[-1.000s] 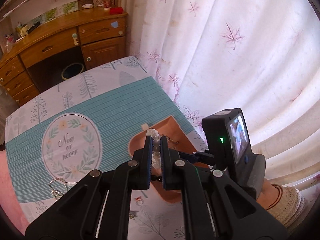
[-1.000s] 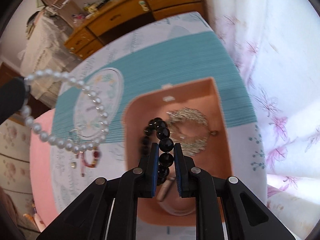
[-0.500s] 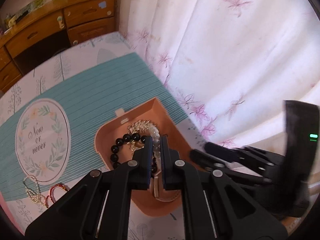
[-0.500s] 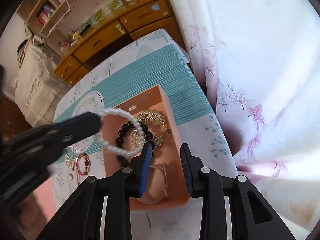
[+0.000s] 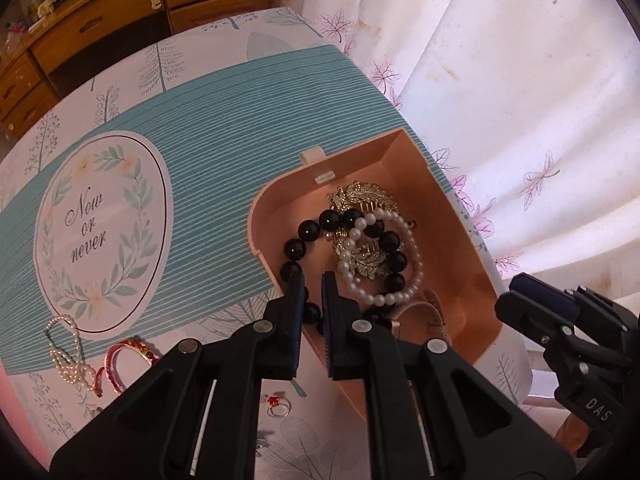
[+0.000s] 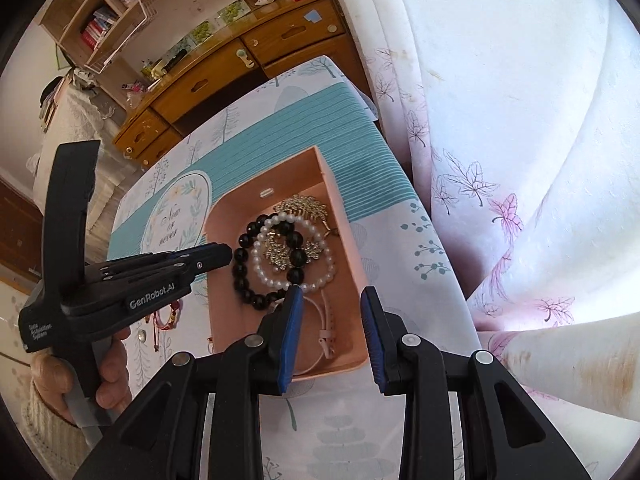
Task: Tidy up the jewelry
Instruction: 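Lower both bracelets into the pink box and open both tools, then withdraw both tools from the box back over the table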
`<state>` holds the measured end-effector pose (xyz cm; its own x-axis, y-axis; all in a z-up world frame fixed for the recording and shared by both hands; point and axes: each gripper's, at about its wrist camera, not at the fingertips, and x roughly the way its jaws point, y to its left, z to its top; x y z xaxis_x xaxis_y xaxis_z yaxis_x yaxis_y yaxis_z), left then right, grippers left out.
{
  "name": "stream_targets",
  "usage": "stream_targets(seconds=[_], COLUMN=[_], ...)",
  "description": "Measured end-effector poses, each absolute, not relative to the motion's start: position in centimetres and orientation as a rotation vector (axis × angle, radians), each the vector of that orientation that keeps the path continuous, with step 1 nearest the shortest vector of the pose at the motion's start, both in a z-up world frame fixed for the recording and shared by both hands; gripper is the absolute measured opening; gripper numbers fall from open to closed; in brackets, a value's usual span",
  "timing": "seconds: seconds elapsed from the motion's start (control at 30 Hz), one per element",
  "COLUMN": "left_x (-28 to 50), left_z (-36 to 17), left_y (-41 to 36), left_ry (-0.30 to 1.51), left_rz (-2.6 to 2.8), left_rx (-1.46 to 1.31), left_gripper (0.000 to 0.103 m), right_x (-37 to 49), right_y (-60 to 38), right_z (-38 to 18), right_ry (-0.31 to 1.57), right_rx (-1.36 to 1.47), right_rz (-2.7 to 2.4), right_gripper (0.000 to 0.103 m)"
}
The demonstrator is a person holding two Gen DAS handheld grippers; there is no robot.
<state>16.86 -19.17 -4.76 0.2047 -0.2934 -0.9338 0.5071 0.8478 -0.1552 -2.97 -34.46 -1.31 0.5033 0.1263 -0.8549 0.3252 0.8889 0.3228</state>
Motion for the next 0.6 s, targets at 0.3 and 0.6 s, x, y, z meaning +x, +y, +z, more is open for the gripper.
stream_targets(seconds=[0.3,0.6], left_x=[13.4,8.0], left_z=[-2.4,-2.8], left_y=[-18.1,-11.5], left_ry=[1.167,1.146], left_rz=[-0.574,-0.513], left_rx=[0.256,0.208], left_gripper=[0.007,0.007], right_x=[-2.3,-3.3], right_y=[-32.7,-29.4], right_z=[-1.1,-0.6], right_ry=[1.06,1.061], right_rx=[0.45,0.379], right_rz=[-0.094,-0.015], right_gripper=[0.03,0.03])
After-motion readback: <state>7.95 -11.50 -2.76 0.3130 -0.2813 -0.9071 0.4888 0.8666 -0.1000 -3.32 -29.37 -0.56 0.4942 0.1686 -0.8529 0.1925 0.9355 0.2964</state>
